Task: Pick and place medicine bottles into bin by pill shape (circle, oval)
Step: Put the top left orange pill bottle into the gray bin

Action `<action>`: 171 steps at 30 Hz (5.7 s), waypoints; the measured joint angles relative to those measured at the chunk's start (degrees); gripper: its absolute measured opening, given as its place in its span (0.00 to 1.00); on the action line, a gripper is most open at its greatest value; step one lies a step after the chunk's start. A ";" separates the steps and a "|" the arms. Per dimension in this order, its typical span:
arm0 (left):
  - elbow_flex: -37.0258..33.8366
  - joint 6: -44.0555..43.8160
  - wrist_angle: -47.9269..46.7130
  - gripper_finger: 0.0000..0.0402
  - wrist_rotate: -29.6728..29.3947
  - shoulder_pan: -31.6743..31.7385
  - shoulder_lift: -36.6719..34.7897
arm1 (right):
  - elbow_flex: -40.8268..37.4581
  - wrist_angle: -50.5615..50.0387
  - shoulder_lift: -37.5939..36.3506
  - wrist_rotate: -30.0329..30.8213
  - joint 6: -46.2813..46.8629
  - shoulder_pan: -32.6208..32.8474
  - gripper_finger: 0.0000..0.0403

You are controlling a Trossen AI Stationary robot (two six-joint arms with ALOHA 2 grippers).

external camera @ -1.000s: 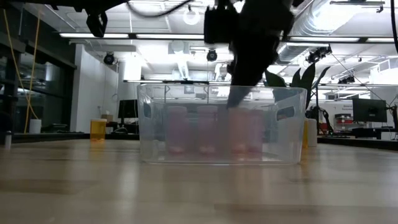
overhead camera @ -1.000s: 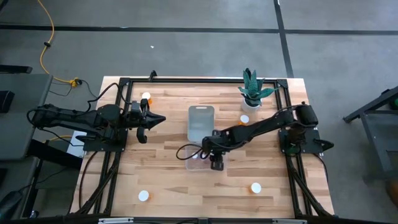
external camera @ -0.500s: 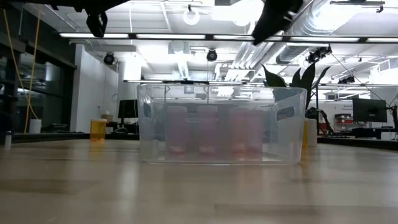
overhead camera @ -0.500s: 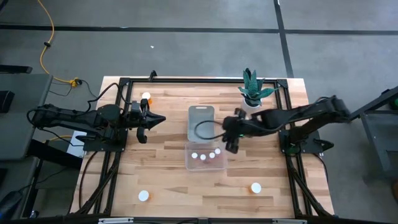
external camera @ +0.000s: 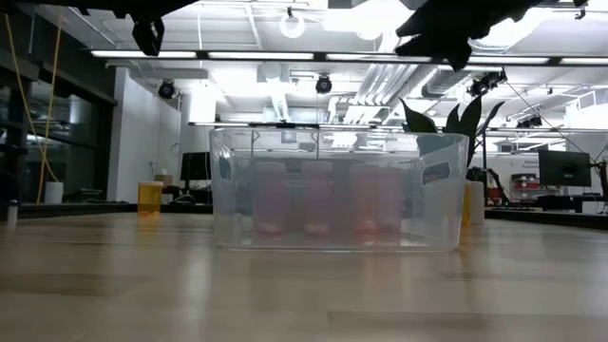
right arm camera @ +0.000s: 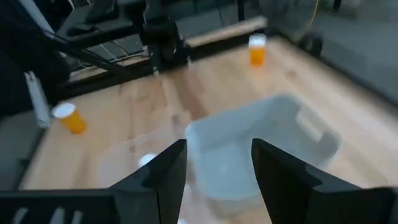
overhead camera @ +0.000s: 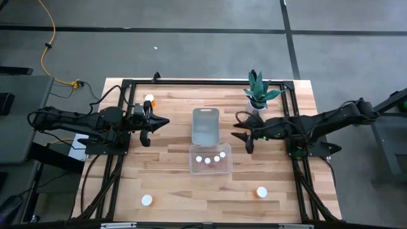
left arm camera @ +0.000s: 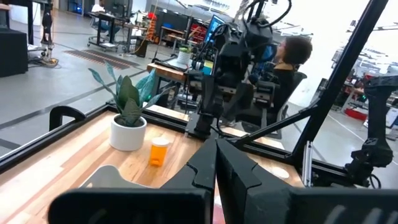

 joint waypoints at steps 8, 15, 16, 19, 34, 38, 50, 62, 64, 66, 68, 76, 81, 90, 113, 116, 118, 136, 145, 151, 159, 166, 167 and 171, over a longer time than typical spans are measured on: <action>0.00 1.81 -0.24 0.02 -0.06 0.00 -0.01 | -0.26 5.79 -0.62 3.02 -4.60 0.00 0.43; 0.00 2.66 -0.24 0.04 -0.17 0.00 -0.01 | -0.26 6.07 -0.62 -2.66 -3.86 -0.02 0.22; 0.00 2.93 -0.25 0.04 -0.19 0.00 -0.02 | -0.24 6.09 -0.62 -3.50 -3.59 -0.02 0.13; 0.00 3.97 -0.47 0.06 -2.18 -0.04 -0.02 | -0.24 6.53 -0.62 -5.07 -2.79 -0.02 0.04; 10.02 -3.23 -30.36 0.59 -12.66 20.32 4.17 | -0.18 7.51 -0.61 -4.65 -0.14 -0.02 0.01; 10.08 -6.98 -37.51 0.71 -11.49 31.57 9.97 | -0.18 7.38 -0.60 -4.65 0.75 -0.02 0.00; 10.05 -18.05 -40.22 0.80 -11.37 49.09 26.99 | -0.18 7.03 -0.58 -4.63 2.38 -0.02 0.00; 10.05 -29.44 -35.60 0.80 -17.88 48.09 34.03 | -0.18 3.97 -0.58 -4.61 5.18 -0.02 0.00; 10.05 -31.41 -35.57 0.80 -18.64 48.09 35.92 | -0.18 3.99 -0.58 -4.61 5.19 -0.02 0.00; 10.04 -31.79 -35.73 0.80 -19.67 48.09 37.91 | -0.18 3.99 -0.58 -4.63 5.47 -0.02 0.00; 10.03 -33.34 -35.69 0.80 -20.59 48.09 39.49 | -0.18 3.99 -0.58 -4.63 6.22 -0.02 0.00; 10.03 -36.17 -33.73 0.79 -17.62 47.94 42.43 | -0.18 4.01 -0.58 -4.63 6.04 -0.02 0.00; 10.03 -36.32 -34.69 0.79 -16.05 47.95 42.60 | -0.18 4.01 -0.58 -4.63 5.72 -0.02 0.00; 10.03 -37.69 -35.20 0.69 -14.95 47.95 42.62 | -0.18 4.01 -0.58 -4.63 5.60 -0.02 0.00; 10.45 -25.63 -32.44 0.46 -2.49 35.78 28.25 | -0.18 4.01 -0.58 -4.61 5.66 -0.02 0.00; 13.55 -25.05 -33.36 0.46 -0.63 28.67 27.15 | -0.18 4.01 -0.58 -4.47 5.62 -0.02 0.00; 16.87 -23.81 -33.36 0.46 -0.43 23.83 27.33 | -0.18 4.01 -0.58 -4.46 5.60 -0.02 0.00; 44.64 0.36 -34.71 0.47 2.01 8.08 59.04 | -0.18 4.02 -0.58 -3.93 4.69 -0.02 0.00; 51.75 0.36 -34.32 0.48 2.88 12.65 73.43 | -0.18 4.02 -0.58 -2.22 4.12 -0.02 0.00; 53.80 1.79 -34.23 0.48 4.01 14.90 76.65 | -0.18 4.03 -0.58 -2.13 4.24 -0.02 0.00; 53.78 6.94 -33.82 0.48 5.09 15.39 76.98 | -0.16 4.03 -0.58 -1.86 4.09 -0.02 0.00; 52.36 6.80 -31.09 0.48 4.20 15.39 76.98 | -0.18 4.03 -0.58 -1.84 4.08 -0.02 0.00; 52.35 6.79 -31.01 0.48 3.81 15.41 76.98 | -0.17 4.03 -0.58 -1.85 4.09 -0.02 0.00; 52.36 6.78 -31.06 0.48 3.05 15.50 77.09 | -0.18 4.03 -0.58 -1.83 4.07 -0.02 0.00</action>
